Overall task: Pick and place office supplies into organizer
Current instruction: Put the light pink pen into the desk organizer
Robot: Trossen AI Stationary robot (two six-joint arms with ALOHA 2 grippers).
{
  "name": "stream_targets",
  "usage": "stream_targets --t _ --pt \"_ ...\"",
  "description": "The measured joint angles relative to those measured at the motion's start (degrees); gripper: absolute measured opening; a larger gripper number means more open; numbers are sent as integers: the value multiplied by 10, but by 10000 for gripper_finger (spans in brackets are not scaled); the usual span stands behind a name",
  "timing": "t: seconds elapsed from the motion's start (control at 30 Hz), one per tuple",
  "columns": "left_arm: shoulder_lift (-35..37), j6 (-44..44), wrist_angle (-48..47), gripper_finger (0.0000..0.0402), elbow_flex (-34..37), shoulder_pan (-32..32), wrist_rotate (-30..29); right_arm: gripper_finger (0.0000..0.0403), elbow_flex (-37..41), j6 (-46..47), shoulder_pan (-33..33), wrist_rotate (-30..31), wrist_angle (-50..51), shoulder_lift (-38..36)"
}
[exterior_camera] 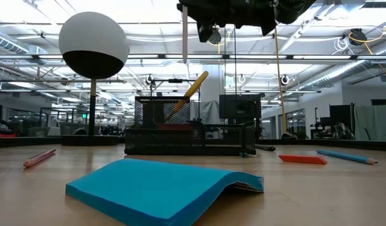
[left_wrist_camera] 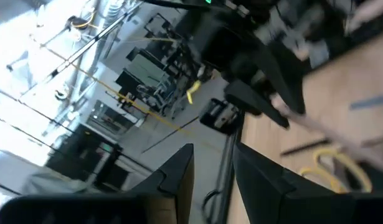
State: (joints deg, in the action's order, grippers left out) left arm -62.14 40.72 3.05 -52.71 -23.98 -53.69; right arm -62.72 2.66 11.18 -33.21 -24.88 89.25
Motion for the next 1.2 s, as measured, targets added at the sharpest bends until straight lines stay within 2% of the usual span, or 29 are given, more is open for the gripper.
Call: stream_targets --t 0.13,0.3,0.47,0.57,0.73,0.87,1.0,1.2 --pt "24 -44 -3 120 0 7 27 36 0 -66 0 1 4 0" --pt "27 -91 -4 120 0 23 29 36 0 -141 -7 8 18 0" --pt "24 -143 -18 120 0 43 33 36 0 -191 -28 62 34 0" --pt "24 -188 -38 120 0 60 76 36 1 -210 -37 65 36 0" --pt "24 -244 -56 120 9 79 121 36 42 -223 -40 66 -44 0" --pt "25 -243 9 120 47 93 134 36 77 -227 -32 68 -111 0" --pt "31 -232 100 120 82 107 152 36 96 -229 -29 95 -137 0" --pt "36 -259 133 120 109 138 218 36 99 -216 -26 95 -178 25"
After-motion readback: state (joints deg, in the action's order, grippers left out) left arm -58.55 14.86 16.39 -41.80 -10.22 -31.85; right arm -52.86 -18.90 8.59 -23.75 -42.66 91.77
